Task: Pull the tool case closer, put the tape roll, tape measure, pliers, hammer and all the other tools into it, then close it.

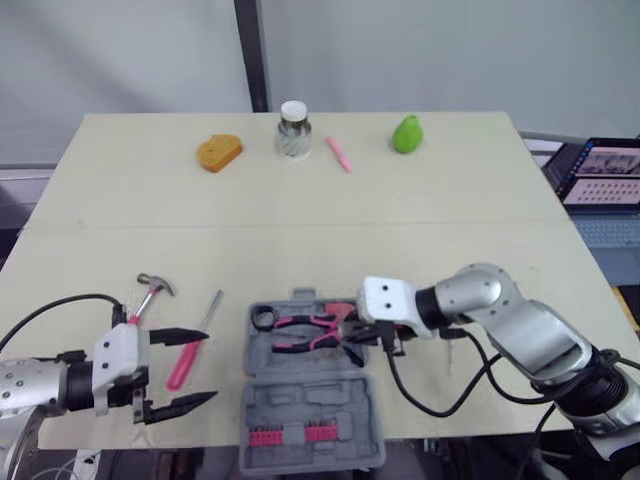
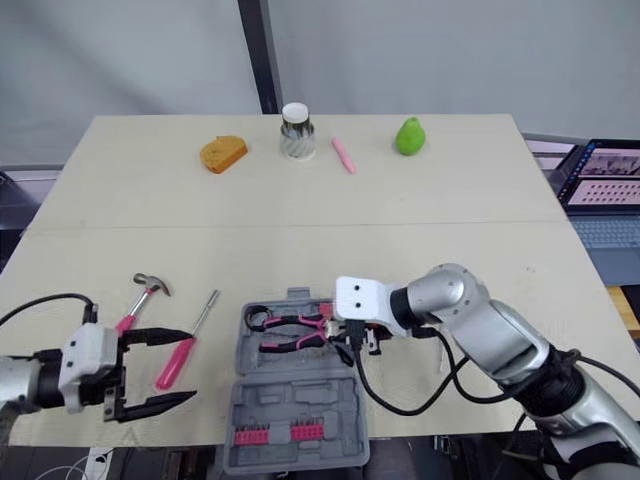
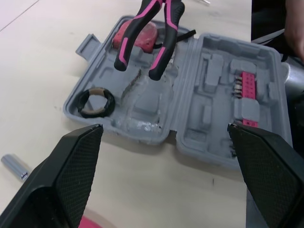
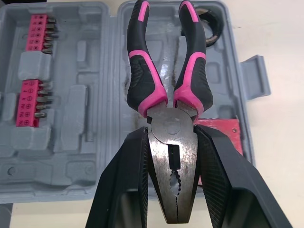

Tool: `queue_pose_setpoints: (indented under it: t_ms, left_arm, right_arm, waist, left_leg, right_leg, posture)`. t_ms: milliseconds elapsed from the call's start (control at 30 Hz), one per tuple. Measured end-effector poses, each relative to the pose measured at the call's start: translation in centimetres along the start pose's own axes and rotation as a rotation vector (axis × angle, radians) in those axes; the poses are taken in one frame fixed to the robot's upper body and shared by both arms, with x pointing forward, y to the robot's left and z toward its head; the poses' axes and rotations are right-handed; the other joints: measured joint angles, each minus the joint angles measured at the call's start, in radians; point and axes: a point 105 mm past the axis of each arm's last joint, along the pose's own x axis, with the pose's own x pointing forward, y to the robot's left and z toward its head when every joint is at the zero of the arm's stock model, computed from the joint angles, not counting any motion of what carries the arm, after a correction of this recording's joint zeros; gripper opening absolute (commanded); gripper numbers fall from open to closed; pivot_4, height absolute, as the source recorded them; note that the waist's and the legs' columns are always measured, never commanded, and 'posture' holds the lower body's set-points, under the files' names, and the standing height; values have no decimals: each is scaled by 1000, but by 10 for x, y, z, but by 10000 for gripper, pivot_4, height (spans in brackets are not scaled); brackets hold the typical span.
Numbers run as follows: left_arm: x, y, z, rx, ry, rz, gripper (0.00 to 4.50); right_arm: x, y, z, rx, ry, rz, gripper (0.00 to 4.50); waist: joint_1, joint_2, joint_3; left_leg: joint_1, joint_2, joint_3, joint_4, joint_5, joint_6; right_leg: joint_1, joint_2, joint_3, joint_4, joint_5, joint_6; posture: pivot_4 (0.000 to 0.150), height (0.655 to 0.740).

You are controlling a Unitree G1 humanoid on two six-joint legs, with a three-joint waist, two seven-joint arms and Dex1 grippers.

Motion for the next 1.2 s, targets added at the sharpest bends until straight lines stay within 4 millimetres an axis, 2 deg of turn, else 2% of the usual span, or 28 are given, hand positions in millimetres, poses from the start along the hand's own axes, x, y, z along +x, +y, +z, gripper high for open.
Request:
queue_pose_setpoints:
  t_ms: [100, 567, 1200]
  left_arm:
    - [0, -8, -5, 2, -1, 3, 45000]
    - [-2, -21, -11, 21, -22, 34, 45000]
    - [8, -14, -7, 16, -63, 71, 45000]
  right_arm:
    - [7, 4, 1, 3, 6, 14, 9656]
    - [30, 6, 9, -31, 23, 1, 9656]
    - [45, 3, 1, -21, 55, -1, 9656]
  waist:
    - [-1, 0, 0]
    - [-2, 0, 0]
    - [-3, 0, 0]
  left_leg:
    - [0, 0, 0, 0, 0, 0]
    - [0, 0, 0, 0, 0, 0]
    - [0, 0, 0, 0, 0, 0]
  right_leg:
    - [0, 0, 0, 0, 0, 0]
    - [0, 0, 0, -5, 0, 0]
    - [0, 0, 0, -4, 0, 0]
  posture:
    - [1500, 7400]
    - [1500, 7400]
    - [1500, 7400]
